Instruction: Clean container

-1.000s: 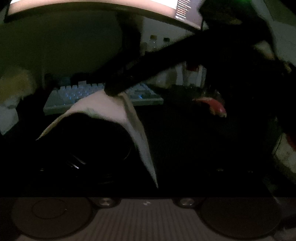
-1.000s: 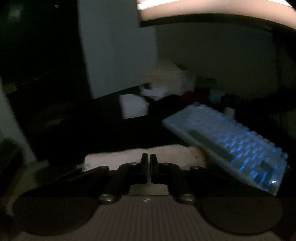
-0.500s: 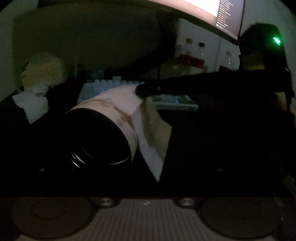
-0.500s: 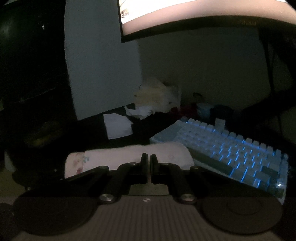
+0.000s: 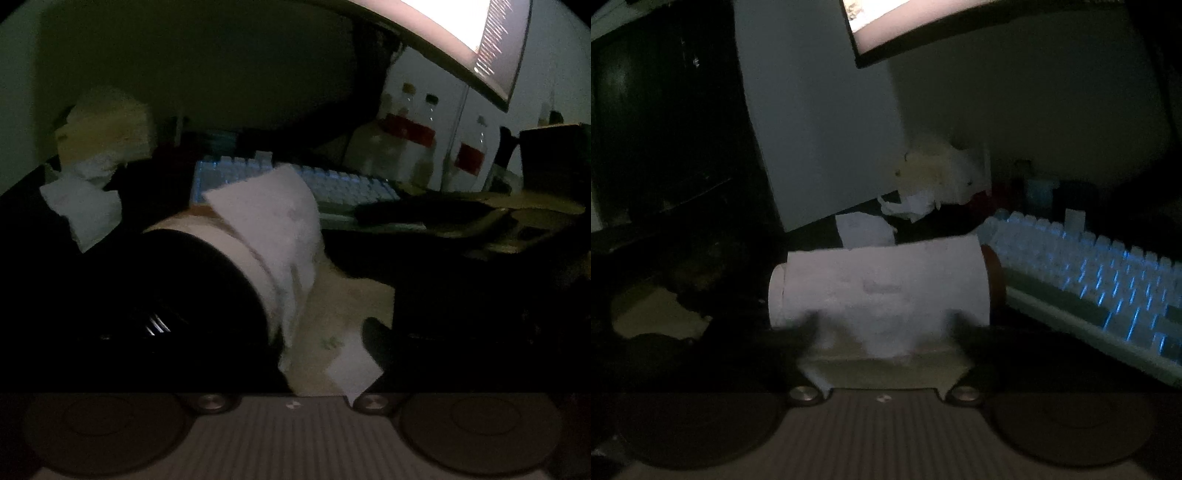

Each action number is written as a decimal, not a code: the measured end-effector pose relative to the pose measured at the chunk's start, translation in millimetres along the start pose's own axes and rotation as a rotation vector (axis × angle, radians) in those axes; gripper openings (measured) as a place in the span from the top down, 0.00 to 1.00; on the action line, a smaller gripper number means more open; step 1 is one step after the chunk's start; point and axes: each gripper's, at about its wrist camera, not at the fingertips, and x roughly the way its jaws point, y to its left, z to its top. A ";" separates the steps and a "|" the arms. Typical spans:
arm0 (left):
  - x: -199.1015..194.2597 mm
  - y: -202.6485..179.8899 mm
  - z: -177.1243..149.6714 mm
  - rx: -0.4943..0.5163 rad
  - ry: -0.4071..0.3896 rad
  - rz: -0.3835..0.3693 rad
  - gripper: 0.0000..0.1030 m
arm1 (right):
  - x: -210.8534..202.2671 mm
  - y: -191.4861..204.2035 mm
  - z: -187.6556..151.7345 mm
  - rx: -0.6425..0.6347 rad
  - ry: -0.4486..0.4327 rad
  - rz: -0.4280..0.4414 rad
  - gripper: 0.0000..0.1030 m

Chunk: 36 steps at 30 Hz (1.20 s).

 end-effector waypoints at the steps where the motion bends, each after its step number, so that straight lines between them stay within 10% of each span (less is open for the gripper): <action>1: 0.2 0.4 -0.4 0.005 -0.006 -0.006 0.29 | -0.1 -0.4 0.2 -0.003 -0.011 -0.018 0.00; 6: -1.1 0.2 -3.5 0.026 -0.024 -0.006 0.43 | 12.4 -3.2 -3.5 0.034 0.059 -0.107 0.00; 14: -0.6 -1.8 -2.7 0.043 -0.028 -0.021 0.50 | 28.4 -10.3 -23.8 0.118 0.164 0.016 0.04; 18: -3.4 -1.9 -3.7 0.041 -0.040 -0.032 0.44 | 30.5 -13.0 -27.9 0.122 0.152 0.086 0.95; 25: -1.4 -6.7 -3.8 0.060 -0.022 -0.020 0.49 | 0.6 -17.6 -16.9 0.106 0.043 0.037 0.98; 29: 4.8 -9.7 1.1 0.071 -0.007 -0.031 0.71 | -12.9 -21.6 -1.4 0.100 0.058 -0.001 0.95; 33: 5.9 -9.5 1.1 0.070 -0.015 -0.046 0.82 | -7.1 -30.3 0.0 0.127 0.165 -0.074 0.02; 36: 4.0 -8.2 0.6 0.067 -0.022 -0.048 0.83 | -7.5 -37.6 -6.2 0.088 0.190 -0.080 0.00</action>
